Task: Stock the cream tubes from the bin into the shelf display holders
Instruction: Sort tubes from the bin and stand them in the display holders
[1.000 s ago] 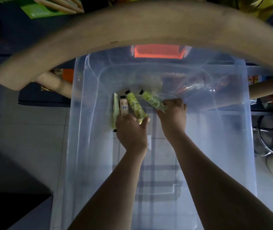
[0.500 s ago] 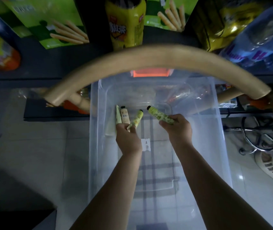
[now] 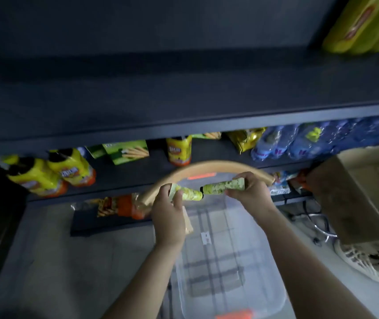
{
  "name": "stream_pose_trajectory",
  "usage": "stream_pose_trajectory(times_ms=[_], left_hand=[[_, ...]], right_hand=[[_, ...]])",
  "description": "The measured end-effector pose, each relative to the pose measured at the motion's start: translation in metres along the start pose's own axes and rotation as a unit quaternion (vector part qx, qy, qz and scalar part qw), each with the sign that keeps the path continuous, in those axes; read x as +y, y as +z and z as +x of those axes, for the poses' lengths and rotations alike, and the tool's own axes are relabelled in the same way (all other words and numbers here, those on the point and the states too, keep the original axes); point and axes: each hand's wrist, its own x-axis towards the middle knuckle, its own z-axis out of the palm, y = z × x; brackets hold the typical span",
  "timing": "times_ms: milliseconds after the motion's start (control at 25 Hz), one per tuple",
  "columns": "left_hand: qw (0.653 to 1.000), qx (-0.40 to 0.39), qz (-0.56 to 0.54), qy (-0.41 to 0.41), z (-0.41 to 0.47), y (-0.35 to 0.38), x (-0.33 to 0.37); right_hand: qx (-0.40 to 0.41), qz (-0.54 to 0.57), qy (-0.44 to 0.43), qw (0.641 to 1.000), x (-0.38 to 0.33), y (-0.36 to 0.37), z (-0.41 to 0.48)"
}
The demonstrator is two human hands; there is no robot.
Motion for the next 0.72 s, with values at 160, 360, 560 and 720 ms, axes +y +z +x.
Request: stream_pose_trajectory(times_ms=[160,360,560,720], left_hand=[[0.995,-0.008,-0.064,0.082,0.009,-0.059,0.075],[0.98,-0.008,-0.103,0.168,0.014,-0.112,0.178],[0.964,0.024,-0.113,0.238,0.009,-0.152,0.269],[0.957,0.052,-0.073,0.275,0.01,-0.171,0.319]], right_hand=[[-0.014,0.041,-0.077,0.996,-0.085,-0.037,-0.029],[-0.026,0.116,-0.163,0.979,-0.184,-0.092,-0.06],[-0.053,0.14,-0.257,0.955,-0.259,-0.144,-0.076],[-0.058,0.138,-0.321,0.935,-0.299,-0.171,-0.081]])
